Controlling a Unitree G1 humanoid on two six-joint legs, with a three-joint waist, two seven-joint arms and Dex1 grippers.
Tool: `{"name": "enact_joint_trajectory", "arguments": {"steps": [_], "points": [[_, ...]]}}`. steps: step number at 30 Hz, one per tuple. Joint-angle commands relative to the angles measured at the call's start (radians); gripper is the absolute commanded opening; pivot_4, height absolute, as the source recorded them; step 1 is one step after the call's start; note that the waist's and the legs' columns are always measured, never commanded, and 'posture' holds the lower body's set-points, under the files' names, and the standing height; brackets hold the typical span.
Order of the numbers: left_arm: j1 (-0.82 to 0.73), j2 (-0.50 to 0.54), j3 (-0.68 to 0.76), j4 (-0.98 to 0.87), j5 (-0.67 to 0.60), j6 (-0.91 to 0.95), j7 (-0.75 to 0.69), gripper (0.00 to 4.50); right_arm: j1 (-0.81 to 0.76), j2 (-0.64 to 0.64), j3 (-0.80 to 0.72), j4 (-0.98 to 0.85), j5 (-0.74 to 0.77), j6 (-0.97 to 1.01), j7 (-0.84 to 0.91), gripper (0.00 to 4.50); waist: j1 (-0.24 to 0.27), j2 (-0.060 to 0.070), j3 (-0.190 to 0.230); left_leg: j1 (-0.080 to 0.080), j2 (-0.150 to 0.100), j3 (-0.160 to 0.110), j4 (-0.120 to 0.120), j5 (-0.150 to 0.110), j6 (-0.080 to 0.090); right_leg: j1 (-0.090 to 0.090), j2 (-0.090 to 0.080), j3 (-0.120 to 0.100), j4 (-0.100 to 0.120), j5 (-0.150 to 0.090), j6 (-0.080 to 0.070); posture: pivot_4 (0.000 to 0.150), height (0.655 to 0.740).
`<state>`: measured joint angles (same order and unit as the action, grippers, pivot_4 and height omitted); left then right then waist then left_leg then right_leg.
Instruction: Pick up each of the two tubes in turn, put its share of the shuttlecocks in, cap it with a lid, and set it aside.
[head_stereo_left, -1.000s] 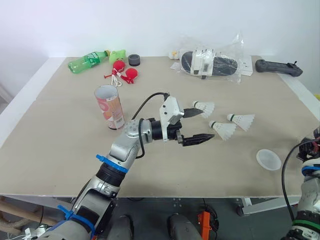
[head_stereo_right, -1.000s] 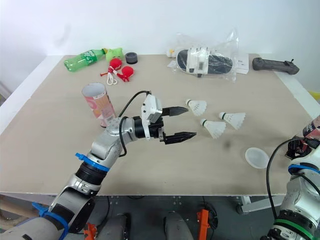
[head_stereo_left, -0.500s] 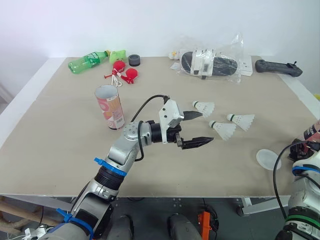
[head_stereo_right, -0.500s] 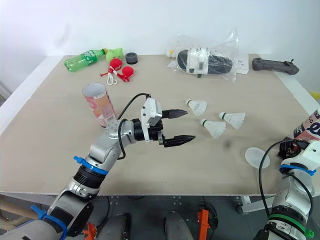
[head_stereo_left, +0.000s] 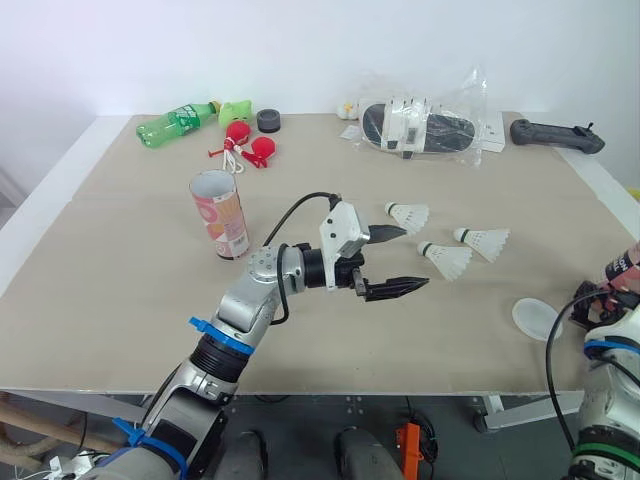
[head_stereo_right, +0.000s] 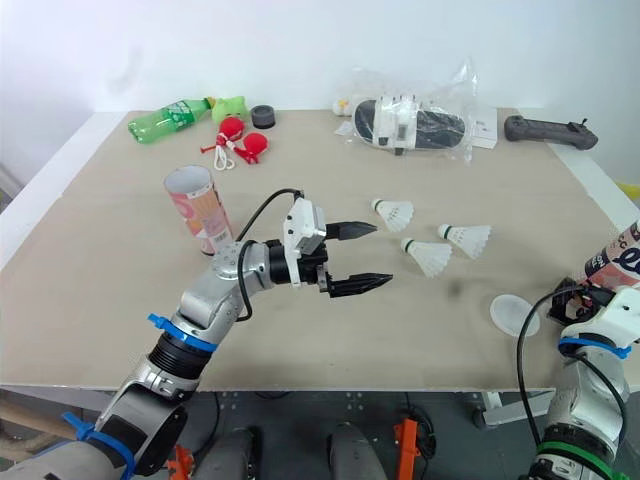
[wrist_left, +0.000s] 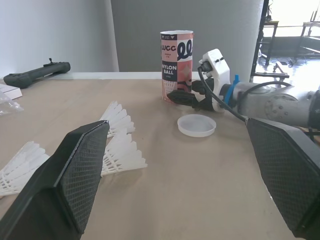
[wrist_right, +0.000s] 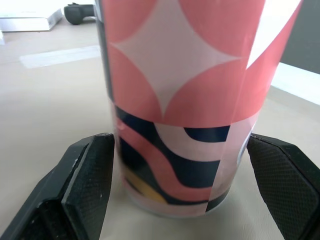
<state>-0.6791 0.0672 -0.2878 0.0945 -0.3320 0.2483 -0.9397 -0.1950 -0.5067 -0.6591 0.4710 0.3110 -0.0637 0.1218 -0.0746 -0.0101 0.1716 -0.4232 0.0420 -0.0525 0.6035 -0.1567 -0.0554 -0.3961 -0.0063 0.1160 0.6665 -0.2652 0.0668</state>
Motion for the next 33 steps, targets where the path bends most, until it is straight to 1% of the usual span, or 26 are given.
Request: {"name": "enact_joint_trajectory", "arguments": {"steps": [1,8,9,13,17,19,21,23,27,31,33], "points": [[-0.007,-0.012,0.002,-0.029,-0.007,-0.002,0.005,4.5,0.036,0.0,-0.002,-0.114,0.014,0.022,-0.014,4.43,0.0,0.0,0.0,0.0,0.0,0.0,0.0,0.0,0.0,0.0,0.0,0.0,0.0,0.0,0.0,0.15,0.74],[-0.002,-0.023,-0.003,-0.015,-0.009,-0.008,-0.008,4.5,0.154,0.033,-0.021,-0.34,0.049,0.107,-0.037,4.43,0.0,0.0,0.0,0.0,0.0,0.0,0.0,0.0,0.0,0.0,0.0,0.0,0.0,0.0,0.0,0.15,0.74],[-0.001,-0.024,-0.003,-0.013,-0.009,-0.009,-0.01,4.5,0.18,0.041,-0.025,-0.39,0.059,0.125,-0.04,4.43,0.001,0.0,0.0,0.0,0.0,0.0,0.0,0.0,0.0,0.0,0.0,0.0,0.0,0.0,0.0,0.15,0.74],[-0.004,-0.022,0.012,0.004,-0.007,-0.024,-0.007,4.5,0.346,0.083,-0.032,-0.716,0.177,0.272,-0.022,4.43,0.002,0.001,0.0,-0.001,0.0,-0.002,-0.001,0.0,0.0,0.0,0.0,-0.001,0.0,-0.002,-0.001,0.15,0.74],[0.036,0.012,0.048,-0.025,-0.012,-0.011,0.022,4.5,0.479,0.024,0.011,-0.969,0.309,0.398,0.106,4.43,-0.002,0.0,0.0,-0.001,-0.001,-0.002,-0.001,0.0,0.0,0.0,0.0,0.0,0.0,-0.002,0.0,0.15,0.74],[0.079,0.042,0.072,-0.063,-0.015,0.006,0.043,4.5,0.498,-0.053,0.047,-1.062,0.351,0.459,0.18,4.43,-0.007,0.002,-0.001,0.0,-0.001,-0.001,-0.001,0.0,0.0,-0.001,0.0,0.001,0.0,-0.003,-0.003,0.15,0.74],[0.132,0.072,0.106,-0.118,-0.024,0.032,0.081,4.5,0.457,-0.144,0.094,-1.113,0.389,0.522,0.234,4.43,-0.011,0.002,-0.001,0.001,0.0,0.0,-0.001,0.0,0.0,0.0,0.001,0.002,0.0,-0.003,-0.004,0.15,0.74],[0.182,0.095,0.135,-0.164,-0.026,0.048,0.121,4.5,0.379,-0.212,0.145,-1.132,0.428,0.572,0.265,4.43,-0.009,-0.002,0.001,0.002,0.0,-0.002,0.0,0.001,0.001,0.0,0.002,0.002,0.0,-0.001,-0.006,0.15,0.74],[0.311,0.13,0.195,-0.275,0.006,0.042,0.238,4.5,0.194,-0.329,0.319,-1.149,0.49,0.686,0.368,4.43,0.0,-0.005,0.002,0.0,0.0,-0.003,0.001,0.003,0.003,0.0,0.002,0.001,0.0,0.002,-0.006,0.15,0.74],[0.434,0.144,0.234,-0.38,0.022,0.04,0.341,4.5,0.026,-0.33,0.466,-1.129,0.509,0.737,0.421,4.43,0.007,-0.008,0.003,-0.002,0.0,-0.003,0.001,0.004,0.002,0.0,0.002,0.001,-0.001,0.001,-0.005,0.15,0.74],[0.493,0.143,0.248,-0.431,0.028,0.041,0.39,4.5,-0.042,-0.311,0.53,-1.11,0.507,0.749,0.452,4.43,0.017,-0.009,0.003,-0.003,0.0,-0.003,0.001,0.003,0.002,-0.002,0.002,0.001,-0.001,0.002,-0.001,0.15,0.74]]}}
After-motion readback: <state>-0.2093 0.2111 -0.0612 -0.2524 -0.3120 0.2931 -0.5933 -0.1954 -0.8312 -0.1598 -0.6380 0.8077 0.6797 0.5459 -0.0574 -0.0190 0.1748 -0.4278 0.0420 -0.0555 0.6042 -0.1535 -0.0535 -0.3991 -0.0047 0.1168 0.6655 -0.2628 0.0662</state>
